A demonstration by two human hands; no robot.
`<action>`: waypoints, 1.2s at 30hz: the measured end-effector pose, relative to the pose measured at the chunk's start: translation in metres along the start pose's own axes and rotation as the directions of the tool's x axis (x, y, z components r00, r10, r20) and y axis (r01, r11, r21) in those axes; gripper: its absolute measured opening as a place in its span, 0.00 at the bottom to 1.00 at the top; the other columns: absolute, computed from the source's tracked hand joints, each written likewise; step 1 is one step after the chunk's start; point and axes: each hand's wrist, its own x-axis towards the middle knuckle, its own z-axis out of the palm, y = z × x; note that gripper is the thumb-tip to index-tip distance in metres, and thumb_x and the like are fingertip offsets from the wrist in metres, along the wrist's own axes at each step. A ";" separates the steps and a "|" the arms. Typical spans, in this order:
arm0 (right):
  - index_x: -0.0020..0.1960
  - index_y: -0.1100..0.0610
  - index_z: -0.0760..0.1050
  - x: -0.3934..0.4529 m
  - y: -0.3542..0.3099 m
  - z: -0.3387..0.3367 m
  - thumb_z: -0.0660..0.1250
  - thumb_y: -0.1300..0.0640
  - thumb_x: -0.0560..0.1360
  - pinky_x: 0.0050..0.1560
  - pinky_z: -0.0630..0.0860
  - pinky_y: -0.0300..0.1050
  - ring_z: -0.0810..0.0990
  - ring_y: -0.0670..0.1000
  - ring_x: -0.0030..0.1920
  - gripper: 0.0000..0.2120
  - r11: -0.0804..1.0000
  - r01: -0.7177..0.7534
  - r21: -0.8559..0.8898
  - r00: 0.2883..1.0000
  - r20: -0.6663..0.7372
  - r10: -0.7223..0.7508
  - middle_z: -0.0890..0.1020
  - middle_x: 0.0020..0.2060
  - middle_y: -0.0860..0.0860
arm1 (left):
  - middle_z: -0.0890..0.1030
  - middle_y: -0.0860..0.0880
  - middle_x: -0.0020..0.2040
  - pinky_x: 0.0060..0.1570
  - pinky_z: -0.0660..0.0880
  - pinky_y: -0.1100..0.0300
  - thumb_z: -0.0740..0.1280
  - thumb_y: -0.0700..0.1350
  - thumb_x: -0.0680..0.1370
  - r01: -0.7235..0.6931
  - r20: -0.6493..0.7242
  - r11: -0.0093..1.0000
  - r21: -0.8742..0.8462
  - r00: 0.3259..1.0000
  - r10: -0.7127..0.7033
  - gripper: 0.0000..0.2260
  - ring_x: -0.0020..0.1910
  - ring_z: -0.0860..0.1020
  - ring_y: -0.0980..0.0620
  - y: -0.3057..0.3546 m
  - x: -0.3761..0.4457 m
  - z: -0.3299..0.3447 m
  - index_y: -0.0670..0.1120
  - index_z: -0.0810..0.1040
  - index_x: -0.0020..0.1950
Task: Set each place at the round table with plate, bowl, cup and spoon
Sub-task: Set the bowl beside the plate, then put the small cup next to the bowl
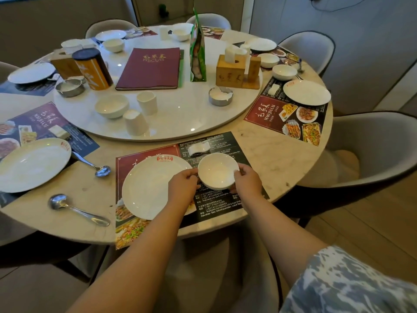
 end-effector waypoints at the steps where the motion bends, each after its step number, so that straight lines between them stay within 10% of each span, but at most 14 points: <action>1: 0.70 0.53 0.71 0.000 0.000 0.001 0.60 0.55 0.81 0.51 0.81 0.51 0.78 0.56 0.59 0.18 0.997 0.022 -0.078 1.000 -0.007 -0.023 0.76 0.64 0.53 | 0.81 0.48 0.53 0.51 0.79 0.56 0.58 0.36 0.78 0.008 0.007 1.000 0.002 1.000 -0.008 0.17 0.43 0.78 0.58 0.000 -0.001 -0.001 0.46 0.80 0.63; 7: 0.71 0.51 0.70 -0.021 -0.009 0.014 0.64 0.54 0.79 0.58 0.72 0.46 0.66 0.52 0.65 0.21 0.951 0.178 -0.253 0.969 -0.122 -0.214 0.67 0.63 0.51 | 0.81 0.48 0.59 0.60 0.77 0.50 0.60 0.39 0.80 -0.019 -0.034 1.000 0.009 0.999 0.019 0.15 0.54 0.80 0.50 0.003 -0.004 -0.024 0.48 0.79 0.63; 22: 0.61 0.51 0.78 -0.013 -0.108 0.189 0.68 0.60 0.74 0.56 0.74 0.44 0.77 0.54 0.58 0.16 0.904 0.408 -0.127 0.895 0.249 -0.370 0.74 0.59 0.54 | 0.82 0.51 0.53 0.56 0.78 0.46 0.61 0.38 0.76 -0.042 -0.234 0.991 -0.125 0.972 0.011 0.13 0.51 0.81 0.50 0.006 0.102 -0.166 0.54 0.78 0.51; 26: 0.69 0.52 0.70 0.021 -0.145 0.235 0.70 0.59 0.72 0.64 0.70 0.47 0.71 0.55 0.65 0.26 0.886 0.435 -0.158 0.883 0.267 -0.385 0.72 0.64 0.55 | 0.79 0.53 0.56 0.49 0.78 0.54 0.61 0.40 0.78 -0.072 -0.214 0.993 -0.090 0.976 0.051 0.16 0.41 0.78 0.56 0.014 0.153 -0.188 0.54 0.77 0.63; 36: 0.74 0.50 0.64 0.067 -0.165 0.297 0.71 0.54 0.72 0.64 0.68 0.49 0.67 0.57 0.68 0.32 0.840 0.498 -0.214 0.857 0.268 -0.440 0.72 0.67 0.54 | 0.75 0.49 0.68 0.66 0.72 0.49 0.59 0.35 0.78 -0.172 -0.025 0.985 -0.019 0.985 0.171 0.23 0.65 0.74 0.52 0.011 0.213 -0.187 0.50 0.71 0.71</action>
